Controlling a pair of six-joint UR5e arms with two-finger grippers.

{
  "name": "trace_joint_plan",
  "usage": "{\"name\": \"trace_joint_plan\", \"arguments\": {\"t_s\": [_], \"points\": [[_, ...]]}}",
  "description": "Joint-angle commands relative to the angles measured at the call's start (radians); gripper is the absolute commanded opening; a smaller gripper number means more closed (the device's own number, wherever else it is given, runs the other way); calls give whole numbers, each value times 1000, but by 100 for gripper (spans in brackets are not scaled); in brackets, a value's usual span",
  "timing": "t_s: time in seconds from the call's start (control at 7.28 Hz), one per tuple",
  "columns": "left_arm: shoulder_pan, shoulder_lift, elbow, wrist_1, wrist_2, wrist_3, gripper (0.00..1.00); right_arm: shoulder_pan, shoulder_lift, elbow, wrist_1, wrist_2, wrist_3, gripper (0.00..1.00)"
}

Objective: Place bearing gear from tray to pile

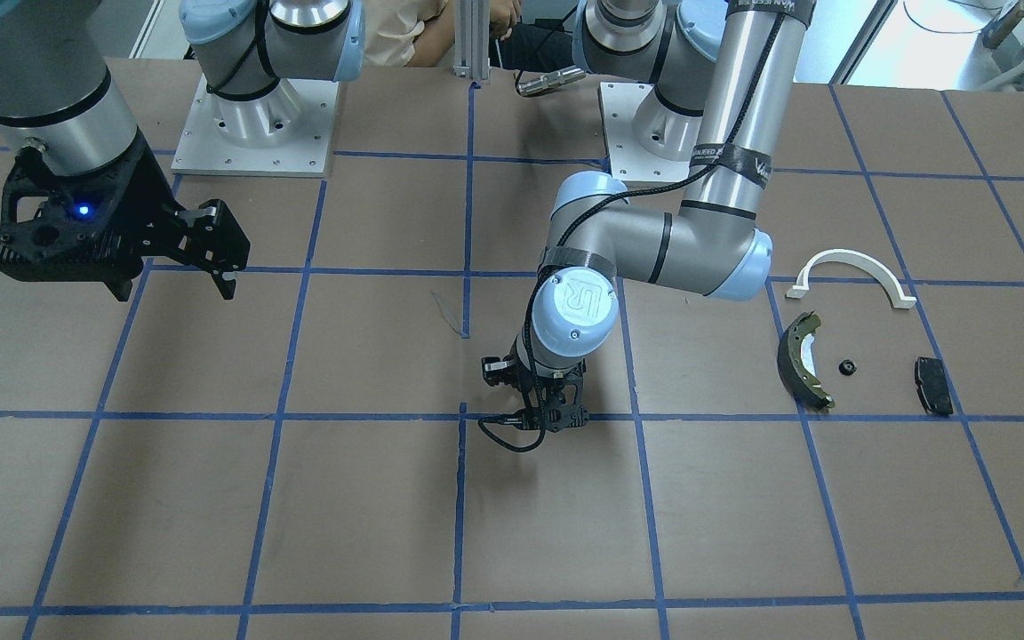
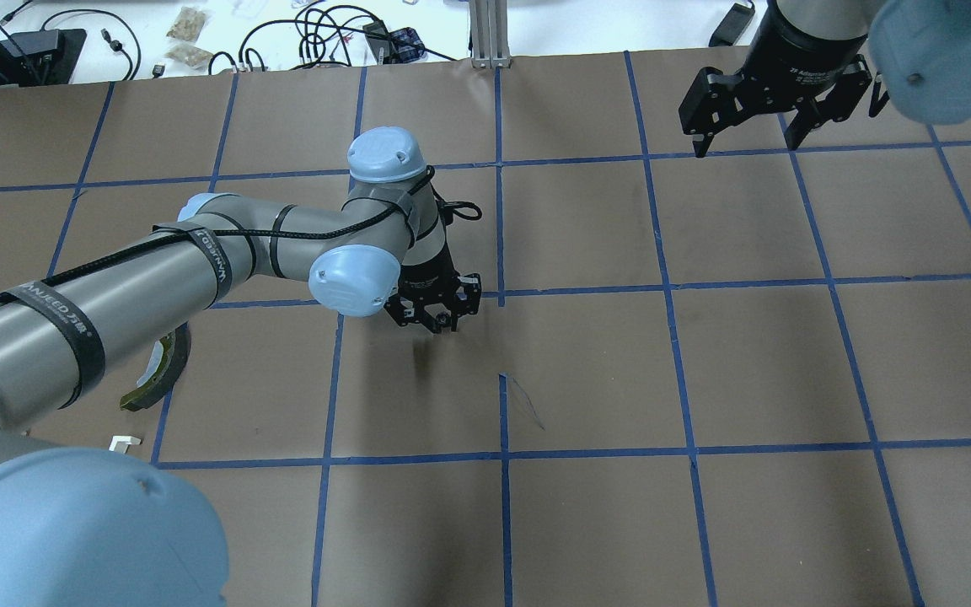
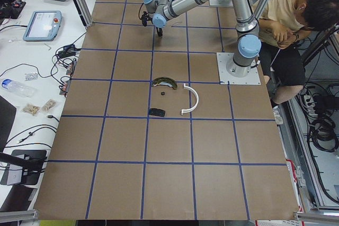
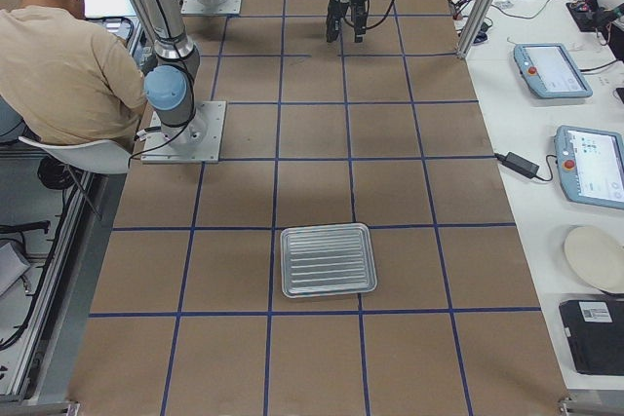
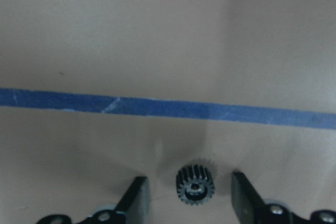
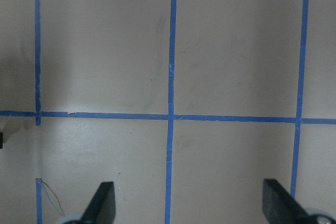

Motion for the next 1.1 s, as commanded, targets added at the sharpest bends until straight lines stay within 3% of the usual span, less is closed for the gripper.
{"name": "trace_joint_plan", "arguments": {"t_s": [0.0,0.14,0.41,0.55,0.69,0.96], "points": [[8,18,12,-3,8,18,0,0,1,0,0,-1,0,100],[39,26,44,-20,14,62,0,0,1,0,0,1,0,100],[198,32,177,-202,15,254,0,0,-1,0,0,1,0,100],[273,32,231,-282,96,368,0,-1,-1,0,0,-2,0,100],[344,40,257,-354,129,445,0,0,-1,0,0,-1,0,100],[514,74,250,-376,191,687,0,-3,1,0,0,2,-3,100]]}}
